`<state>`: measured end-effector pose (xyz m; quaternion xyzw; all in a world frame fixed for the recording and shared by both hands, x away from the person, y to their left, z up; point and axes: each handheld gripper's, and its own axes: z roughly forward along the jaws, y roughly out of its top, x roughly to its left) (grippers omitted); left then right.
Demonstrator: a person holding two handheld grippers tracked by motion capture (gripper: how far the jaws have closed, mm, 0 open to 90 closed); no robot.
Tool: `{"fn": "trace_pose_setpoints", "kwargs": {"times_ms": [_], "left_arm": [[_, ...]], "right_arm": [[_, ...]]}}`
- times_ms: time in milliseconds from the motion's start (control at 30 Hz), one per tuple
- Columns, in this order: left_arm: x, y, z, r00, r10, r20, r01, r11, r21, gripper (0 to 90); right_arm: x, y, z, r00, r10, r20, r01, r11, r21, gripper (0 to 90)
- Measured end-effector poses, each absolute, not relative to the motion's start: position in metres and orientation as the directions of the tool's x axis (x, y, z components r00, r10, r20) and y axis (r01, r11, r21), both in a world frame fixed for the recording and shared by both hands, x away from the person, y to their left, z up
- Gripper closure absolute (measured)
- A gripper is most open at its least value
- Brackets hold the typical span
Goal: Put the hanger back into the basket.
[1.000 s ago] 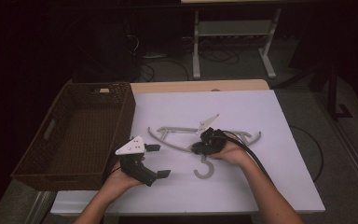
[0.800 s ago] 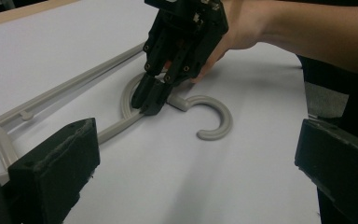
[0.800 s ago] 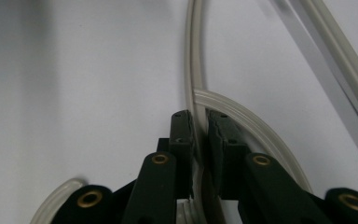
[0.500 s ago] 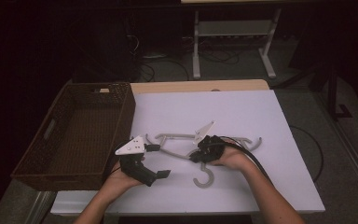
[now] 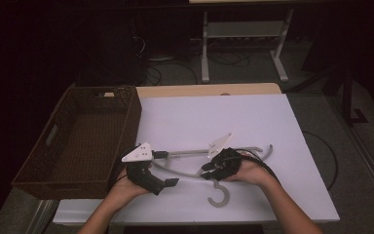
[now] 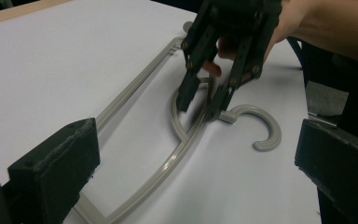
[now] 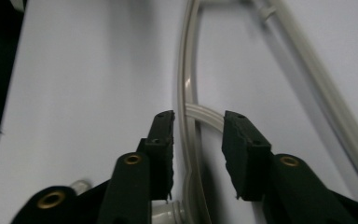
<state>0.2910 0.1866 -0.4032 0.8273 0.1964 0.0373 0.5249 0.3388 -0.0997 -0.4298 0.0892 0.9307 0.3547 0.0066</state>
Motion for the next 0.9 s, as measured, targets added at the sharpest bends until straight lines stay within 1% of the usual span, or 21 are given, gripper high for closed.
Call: {"fn": "trace_pose_setpoints", "kwargs": {"times_ms": [67, 133, 167, 267, 300, 333, 367, 467, 533, 567, 600, 633, 667, 700, 767, 800, 833, 900], "left_arm": [[0.291, 0.186, -0.403, 0.921, 0.363, -0.143, 0.285, -0.376, 0.882, 0.0], [0.293, 0.184, -0.403, 0.924, 0.356, -0.139, 0.281, -0.387, 0.878, 0.0], [0.294, 0.183, -0.403, 0.926, 0.352, -0.136, 0.279, -0.396, 0.875, 0.0], [0.297, 0.179, -0.402, 0.933, 0.336, -0.126, 0.268, -0.422, 0.866, 0.0], [0.297, 0.178, -0.402, 0.935, 0.331, -0.131, 0.271, -0.423, 0.865, 0.0], [0.297, 0.178, -0.402, 0.935, 0.331, -0.131, 0.271, -0.423, 0.865, 0.0], [0.300, 0.175, -0.402, 0.938, 0.323, -0.125, 0.264, -0.434, 0.862, 0.0], [0.303, 0.171, -0.401, 0.945, 0.301, -0.131, 0.261, -0.446, 0.856, 0.6], [0.305, 0.170, -0.401, 0.949, 0.289, -0.129, 0.255, -0.458, 0.852, 8.2], [0.306, 0.168, -0.401, 0.952, 0.280, -0.126, 0.250, -0.469, 0.847, 10.2], [0.307, 0.166, -0.402, 0.953, 0.277, -0.125, 0.248, -0.475, 0.844, 10.2], [0.309, 0.164, -0.403, 0.955, 0.274, -0.114, 0.240, -0.490, 0.838, 11.4], [0.310, 0.163, -0.403, 0.957, 0.270, -0.106, 0.234, -0.503, 0.832, 13.9], [0.313, 0.160, -0.406, 0.963, 0.252, -0.093, 0.220, -0.538, 0.814, 14.4], [0.315, 0.158, -0.407, 0.966, 0.246, -0.084, 0.211, -0.555, 0.805, 15.0], [0.316, 0.157, -0.408, 0.968, 0.238, -0.081, 0.206, -0.567, 0.797, 18.6], [0.319, 0.155, -0.409, 0.971, 0.227, -0.070, 0.193, -0.583, 0.789, 18.6], [0.323, 0.151, -0.412, 0.976, 0.206, -0.075, 0.187, -0.604, 0.775, 22.6]], "right_arm": [[0.337, -0.109, -0.424, -0.974, 0.212, 0.079, 0.207, 0.693, 0.691, 52.7], [0.332, -0.119, -0.417, -0.960, 0.267, 0.083, 0.245, 0.660, 0.710, 44.3], [0.329, -0.125, -0.414, -0.955, 0.289, 0.071, 0.249, 0.646, 0.721, 41.4], [0.321, -0.142, -0.407, -0.922, 0.376, 0.089, 0.312, 0.591, 0.744, 32.6], [0.318, -0.148, -0.406, -0.910, 0.402, 0.104, 0.335, 0.564, 0.754, 30.4], [0.318, -0.148, -0.406, -0.910, 0.402, 0.104, 0.335, 0.564, 0.754, 30.4], [0.313, -0.160, -0.404, -0.885, 0.454, 0.103, 0.360, 0.527, 0.769, 21.4], [0.306, -0.177, -0.404, -0.847, 0.525, 0.083, 0.378, 0.485, 0.788, 16.5], [0.303, -0.181, -0.404, -0.836, 0.543, 0.078, 0.384, 0.477, 0.791, 16.0], [0.297, -0.189, -0.403, -0.816, 0.573, 0.075, 0.392, 0.454, 0.800, 15.2], [0.297, -0.189, -0.403, -0.816, 0.573, 0.075, 0.392, 0.454, 0.800, 15.2], [0.292, -0.197, -0.403, -0.802, 0.593, 0.073, 0.392, 0.430, 0.813, 15.2], [0.290, -0.200, -0.402, -0.797, 0.599, 0.076, 0.394, 0.420, 0.818, 15.2], [0.287, -0.204, -0.401, -0.788, 0.611, 0.079, 0.397, 0.405, 0.824, 15.2], [0.285, -0.207, -0.401, -0.784, 0.616, 0.080, 0.397, 0.398, 0.827, 15.3], [0.281, -0.212, -0.401, -0.775, 0.627, 0.082, 0.401, 0.387, 0.830, 15.4], [0.281, -0.212, -0.401, -0.775, 0.627, 0.082, 0.401, 0.387, 0.830, 15.4], [0.278, -0.215, -0.402, -0.774, 0.628, 0.081, 0.402, 0.388, 0.830, 15.5]]}}
